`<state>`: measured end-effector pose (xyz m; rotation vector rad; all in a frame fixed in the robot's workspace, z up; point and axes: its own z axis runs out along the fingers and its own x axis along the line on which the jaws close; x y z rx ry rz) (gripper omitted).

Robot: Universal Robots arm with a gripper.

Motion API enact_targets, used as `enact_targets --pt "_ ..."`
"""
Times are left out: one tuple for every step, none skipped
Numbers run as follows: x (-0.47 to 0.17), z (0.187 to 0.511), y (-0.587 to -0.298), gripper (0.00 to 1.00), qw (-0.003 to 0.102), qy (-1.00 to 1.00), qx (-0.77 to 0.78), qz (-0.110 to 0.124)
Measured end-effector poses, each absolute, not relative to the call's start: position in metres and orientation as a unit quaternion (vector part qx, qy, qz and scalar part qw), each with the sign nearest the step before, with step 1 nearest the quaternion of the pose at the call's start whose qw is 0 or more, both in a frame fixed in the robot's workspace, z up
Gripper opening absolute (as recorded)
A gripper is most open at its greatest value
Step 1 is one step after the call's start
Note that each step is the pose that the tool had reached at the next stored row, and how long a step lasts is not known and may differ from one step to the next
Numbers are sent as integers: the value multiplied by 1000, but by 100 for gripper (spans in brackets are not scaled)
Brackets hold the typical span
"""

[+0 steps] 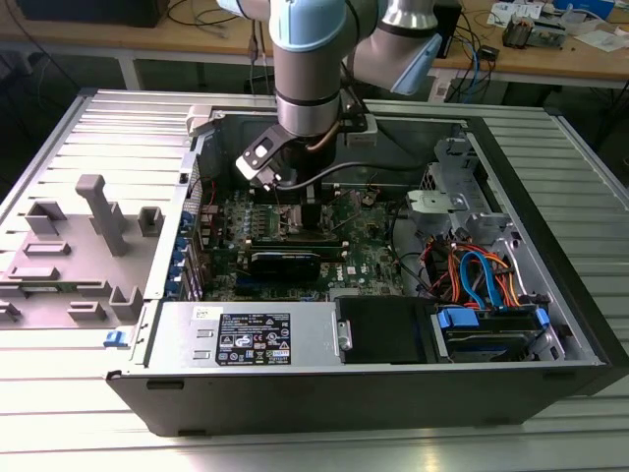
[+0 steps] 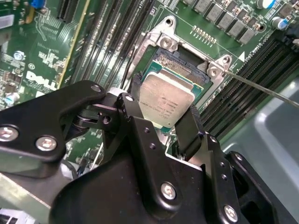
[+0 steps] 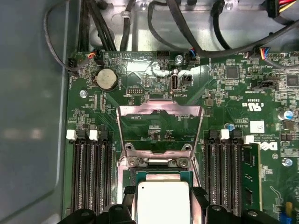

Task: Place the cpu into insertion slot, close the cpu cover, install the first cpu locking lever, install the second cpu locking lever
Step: 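Place the cpu into insertion slot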

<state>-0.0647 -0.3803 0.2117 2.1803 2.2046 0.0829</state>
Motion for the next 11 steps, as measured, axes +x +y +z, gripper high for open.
enact_targets --pt "-65 210 -380 55 20 711 703 27" --pt "-65 209 -379 55 20 711 703 27" --pt "-65 209 -379 55 20 710 703 27" --pt "-65 208 -379 55 20 710 703 27" --pt "-65 208 -379 55 20 710 703 27" --pt "-65 208 -379 55 20 710 703 27" --pt "-65 208 -379 55 20 710 703 27" --pt "-65 208 -379 55 20 710 703 27" --pt "-66 208 -378 55 20 710 703 27" --pt "-66 208 -378 55 20 710 703 27" --pt "-66 208 -377 55 20 710 703 27"
